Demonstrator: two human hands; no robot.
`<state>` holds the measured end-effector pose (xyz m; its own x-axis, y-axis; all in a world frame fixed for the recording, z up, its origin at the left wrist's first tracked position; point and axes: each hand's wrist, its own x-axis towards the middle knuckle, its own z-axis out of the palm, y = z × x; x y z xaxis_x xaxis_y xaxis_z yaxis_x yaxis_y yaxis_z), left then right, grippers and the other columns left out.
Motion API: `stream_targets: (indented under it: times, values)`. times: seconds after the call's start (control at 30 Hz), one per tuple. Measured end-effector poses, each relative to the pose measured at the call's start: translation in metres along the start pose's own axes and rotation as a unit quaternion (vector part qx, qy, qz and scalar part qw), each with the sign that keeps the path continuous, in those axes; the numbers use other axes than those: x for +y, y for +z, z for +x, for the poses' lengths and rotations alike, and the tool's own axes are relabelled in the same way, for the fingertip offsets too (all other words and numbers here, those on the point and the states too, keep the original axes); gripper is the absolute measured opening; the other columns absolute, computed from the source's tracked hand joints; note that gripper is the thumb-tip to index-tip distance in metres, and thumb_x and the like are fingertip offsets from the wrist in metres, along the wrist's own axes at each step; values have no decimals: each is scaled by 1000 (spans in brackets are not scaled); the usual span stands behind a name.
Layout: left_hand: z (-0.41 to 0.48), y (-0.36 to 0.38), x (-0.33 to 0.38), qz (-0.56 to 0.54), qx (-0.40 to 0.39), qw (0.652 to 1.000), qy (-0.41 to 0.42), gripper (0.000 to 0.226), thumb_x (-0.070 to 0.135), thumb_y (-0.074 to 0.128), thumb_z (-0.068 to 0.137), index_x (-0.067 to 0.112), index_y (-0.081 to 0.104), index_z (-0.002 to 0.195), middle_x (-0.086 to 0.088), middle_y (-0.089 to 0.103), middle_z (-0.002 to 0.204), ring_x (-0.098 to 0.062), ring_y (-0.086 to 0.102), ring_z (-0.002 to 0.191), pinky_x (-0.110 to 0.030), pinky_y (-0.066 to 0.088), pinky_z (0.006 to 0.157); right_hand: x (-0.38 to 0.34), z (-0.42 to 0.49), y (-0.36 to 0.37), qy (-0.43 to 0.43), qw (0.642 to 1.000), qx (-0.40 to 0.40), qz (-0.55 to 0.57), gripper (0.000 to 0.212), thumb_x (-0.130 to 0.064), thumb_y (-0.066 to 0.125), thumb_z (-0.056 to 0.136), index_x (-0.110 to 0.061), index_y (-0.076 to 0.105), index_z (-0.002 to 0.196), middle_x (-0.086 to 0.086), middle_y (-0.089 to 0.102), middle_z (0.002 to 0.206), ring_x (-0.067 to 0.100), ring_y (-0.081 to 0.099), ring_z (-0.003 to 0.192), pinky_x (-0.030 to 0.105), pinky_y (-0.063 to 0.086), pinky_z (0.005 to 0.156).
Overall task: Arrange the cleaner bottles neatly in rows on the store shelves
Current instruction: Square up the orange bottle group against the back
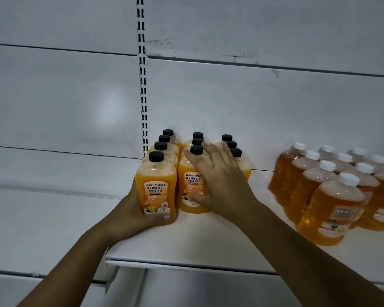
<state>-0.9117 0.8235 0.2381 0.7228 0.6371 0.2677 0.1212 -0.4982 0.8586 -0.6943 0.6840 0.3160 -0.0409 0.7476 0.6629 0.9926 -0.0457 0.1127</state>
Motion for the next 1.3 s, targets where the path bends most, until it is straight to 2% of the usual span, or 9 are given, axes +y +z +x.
stream_targets:
  times: [0.1,0.2,0.3,0.37,0.47,0.7,0.9,1.07,1.3]
  values:
    - [1,-6,4,-29,14,999,-11,132,74,92,50,45,21,158,28,62,135,4,64,121,-13,57,85,17,-15,-12,16,989,104,100,96,-66,81,72,-26,46,153,7,48,155,26,40,146,51,20,127]
    - [6,-10,6,-57,15,998,-13,140,56,97,50,46,13,162,19,62,140,-3,65,123,-19,59,87,42,-35,-13,181,944,146,234,111,-68,85,68,-32,33,159,-1,35,164,16,31,150,43,31,117]
    - [8,-10,7,-40,-39,998,-20,128,57,101,50,29,35,156,20,70,129,-6,68,121,-18,59,85,60,-56,5,338,826,39,450,130,-49,93,59,-40,15,163,-8,25,170,15,29,153,42,44,112]
    - [9,-8,7,-18,-53,998,-23,109,45,101,58,28,43,149,25,70,126,-4,68,120,-16,58,85,67,-66,23,315,798,-68,509,114,-31,95,62,-37,31,156,-14,51,154,16,51,142,29,58,97]
    - [11,-7,4,-5,-46,998,-32,90,36,94,68,36,47,143,29,69,126,-3,67,120,-19,59,90,70,-73,40,268,817,-113,498,82,-14,91,73,-31,47,140,-28,71,120,-1,67,115,12,56,80]
    - [11,-7,4,16,-46,998,-33,101,76,89,56,44,47,143,32,66,130,1,66,121,-16,58,89,74,-75,41,266,820,-131,490,64,-13,81,87,-29,49,140,-39,68,116,-13,66,109,6,51,80]
    - [10,-4,4,30,-38,998,-28,79,40,90,74,41,50,142,28,68,129,-3,67,121,-20,59,92,73,-75,42,269,828,-124,477,65,-17,83,84,-37,48,134,-35,67,118,-18,63,109,4,50,79]
    - [0,-1,0,58,-27,997,-33,91,49,95,68,48,44,144,38,63,130,8,64,120,-11,53,92,74,-74,42,258,832,-134,473,83,-17,88,80,-32,39,145,-21,59,135,-23,59,108,3,50,80]
    - [-1,0,-2,68,-48,996,-31,87,60,89,73,50,43,147,33,62,136,5,62,124,-26,53,105,78,-75,45,271,828,-137,472,75,-14,86,82,-34,43,139,-26,60,126,-24,61,101,2,49,76]
